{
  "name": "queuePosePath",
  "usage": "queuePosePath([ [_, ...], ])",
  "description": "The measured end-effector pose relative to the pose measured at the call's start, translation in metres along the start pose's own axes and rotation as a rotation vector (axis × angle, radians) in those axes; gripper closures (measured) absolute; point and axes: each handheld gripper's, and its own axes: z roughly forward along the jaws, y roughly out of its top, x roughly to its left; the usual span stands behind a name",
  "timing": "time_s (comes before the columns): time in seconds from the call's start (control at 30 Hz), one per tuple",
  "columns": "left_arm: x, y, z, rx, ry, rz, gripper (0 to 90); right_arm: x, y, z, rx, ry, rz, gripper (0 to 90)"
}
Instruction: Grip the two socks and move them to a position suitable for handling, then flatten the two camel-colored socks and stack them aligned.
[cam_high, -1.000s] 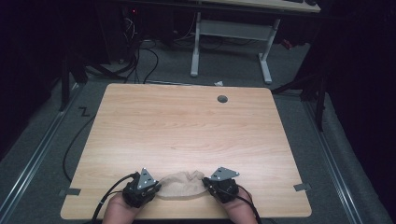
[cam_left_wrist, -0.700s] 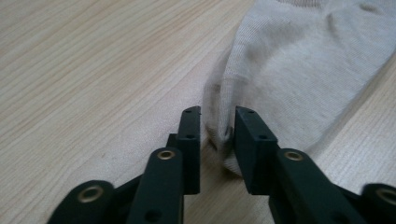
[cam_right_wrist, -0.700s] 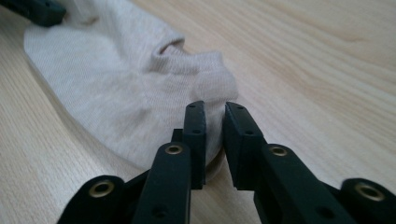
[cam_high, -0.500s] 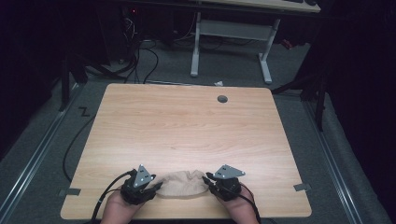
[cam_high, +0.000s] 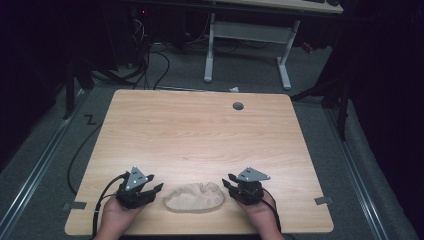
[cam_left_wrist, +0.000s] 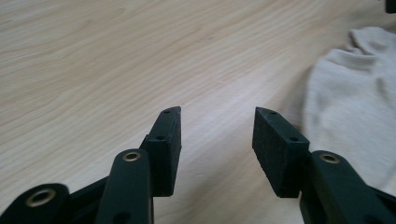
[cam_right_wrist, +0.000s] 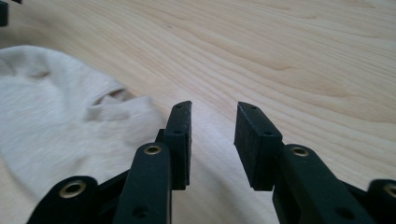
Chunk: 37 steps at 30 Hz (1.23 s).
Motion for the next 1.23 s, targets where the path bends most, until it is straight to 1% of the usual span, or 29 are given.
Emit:
queuePosePath([
  [0.03,0.000,0.000,0.000,0.000,0.000,0.000,51.9,0.000,0.000,0.000,0.000,0.000,0.000,65.6],
  [0.1,0.010,-0.001,0.001,-0.004,0.025,-0.013,51.4,-0.006,0.000,0.002,0.003,-0.019,0.009,63.7],
  [0.17,0.017,-0.003,0.001,0.000,0.046,-0.021,50.5,-0.014,-0.001,0.003,-0.004,-0.046,0.025,62.0],
  [0.2,0.025,-0.005,0.001,0.004,0.063,-0.037,50.2,-0.020,-0.002,0.002,-0.009,-0.077,0.031,59.7],
  [0.23,0.025,-0.005,0.001,0.004,0.063,-0.037,50.2,-0.020,-0.002,0.002,-0.009,-0.077,0.031,59.7],
  [0.27,0.029,-0.006,0.001,0.005,0.076,-0.044,50.2,-0.024,-0.003,0.002,-0.011,-0.097,0.038,59.0],
  [0.33,0.035,-0.007,-0.002,0.005,0.087,-0.056,50.2,-0.034,-0.006,0.000,-0.011,-0.123,0.064,57.2],
  [0.37,0.037,-0.007,-0.003,-0.002,0.088,-0.067,50.2,-0.043,-0.009,-0.001,-0.007,-0.151,0.076,56.6],
  [0.4,0.039,-0.007,-0.004,-0.006,0.092,-0.070,50.2,-0.048,-0.011,-0.003,-0.006,-0.167,0.085,56.4],
  [0.43,0.040,-0.006,-0.005,-0.009,0.096,-0.071,50.2,-0.048,-0.011,-0.003,-0.006,-0.167,0.085,56.4],
  [0.5,0.042,-0.006,-0.005,-0.011,0.103,-0.073,50.5,-0.058,-0.014,-0.007,-0.007,-0.197,0.099,55.9],
  [0.53,0.043,-0.005,-0.004,-0.009,0.109,-0.070,50.5,-0.067,-0.018,-0.011,-0.007,-0.221,0.122,55.7],
  [0.57,0.043,-0.005,-0.004,-0.009,0.109,-0.070,50.5,-0.067,-0.018,-0.011,-0.007,-0.221,0.122,55.7],
  [0.6,0.042,-0.006,-0.003,-0.001,0.113,-0.068,50.3,-0.076,-0.022,-0.014,-0.010,-0.236,0.151,55.4],
  [0.63,0.042,-0.006,-0.003,-0.001,0.113,-0.068,50.3,-0.076,-0.022,-0.014,-0.010,-0.236,0.151,55.4],
  [0.67,0.042,-0.005,-0.002,-0.003,0.110,-0.069,50.3,-0.082,-0.025,-0.018,-0.010,-0.245,0.170,55.2],
  [0.77,0.041,-0.003,-0.002,-0.014,0.113,-0.063,50.3,-0.086,-0.029,-0.019,-0.009,-0.252,0.180,55.2],
  [0.87,0.041,-0.004,0.000,-0.004,0.111,-0.054,50.3,-0.087,-0.029,-0.020,-0.009,-0.253,0.180,55.1],
  [0.93,0.041,-0.007,0.000,0.004,0.104,-0.065,50.6,-0.086,-0.028,-0.018,-0.007,-0.253,0.182,55.1],
  [1.03,0.040,-0.008,-0.002,0.006,0.102,-0.065,50.6,-0.083,-0.028,-0.017,-0.003,-0.247,0.179,55.1],
  [1.07,0.039,-0.008,-0.003,0.010,0.101,-0.059,50.7,-0.082,-0.027,-0.017,-0.003,-0.245,0.175,55.2],
  [1.17,0.038,-0.006,-0.007,-0.008,0.100,-0.060,50.7,-0.078,-0.024,-0.015,-0.001,-0.244,0.137,55.1],
  [1.23,0.036,-0.004,-0.007,-0.011,0.097,-0.057,50.7,-0.074,-0.023,-0.015,0.003,-0.243,0.122,55.0],
])
